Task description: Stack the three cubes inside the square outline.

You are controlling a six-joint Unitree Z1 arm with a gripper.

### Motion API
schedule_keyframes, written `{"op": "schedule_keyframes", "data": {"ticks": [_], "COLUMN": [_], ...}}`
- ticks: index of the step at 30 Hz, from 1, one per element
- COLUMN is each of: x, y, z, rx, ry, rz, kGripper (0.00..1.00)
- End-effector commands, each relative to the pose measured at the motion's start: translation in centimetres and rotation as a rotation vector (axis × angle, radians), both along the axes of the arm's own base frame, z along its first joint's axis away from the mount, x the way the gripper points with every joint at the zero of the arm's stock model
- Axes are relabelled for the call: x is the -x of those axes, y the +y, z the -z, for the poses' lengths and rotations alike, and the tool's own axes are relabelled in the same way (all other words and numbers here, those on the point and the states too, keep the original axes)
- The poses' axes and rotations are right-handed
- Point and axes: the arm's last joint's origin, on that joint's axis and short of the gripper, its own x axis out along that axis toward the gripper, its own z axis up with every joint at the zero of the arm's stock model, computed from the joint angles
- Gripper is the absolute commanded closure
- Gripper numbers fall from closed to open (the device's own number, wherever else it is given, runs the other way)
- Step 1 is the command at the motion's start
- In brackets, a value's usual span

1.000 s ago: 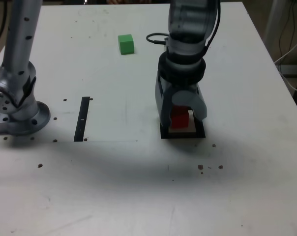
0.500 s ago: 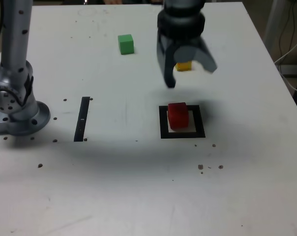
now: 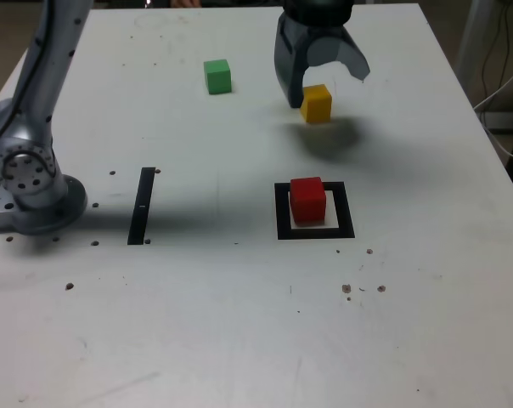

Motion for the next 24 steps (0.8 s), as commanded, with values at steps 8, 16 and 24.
{"op": "schedule_keyframes", "data": {"ticks": [8,16,24], "x": [-2.1,-3.1,-3.0], "y": [3.4,4.8,5.1], "z": [2.4,4.1,4.2], "rx": [0.015,0.039,0.047], "ry": [0.067,0.107,0.111], "rz": [-0.006,-0.007,-0.015], "kGripper": [0.05,0.17,0.38]}}
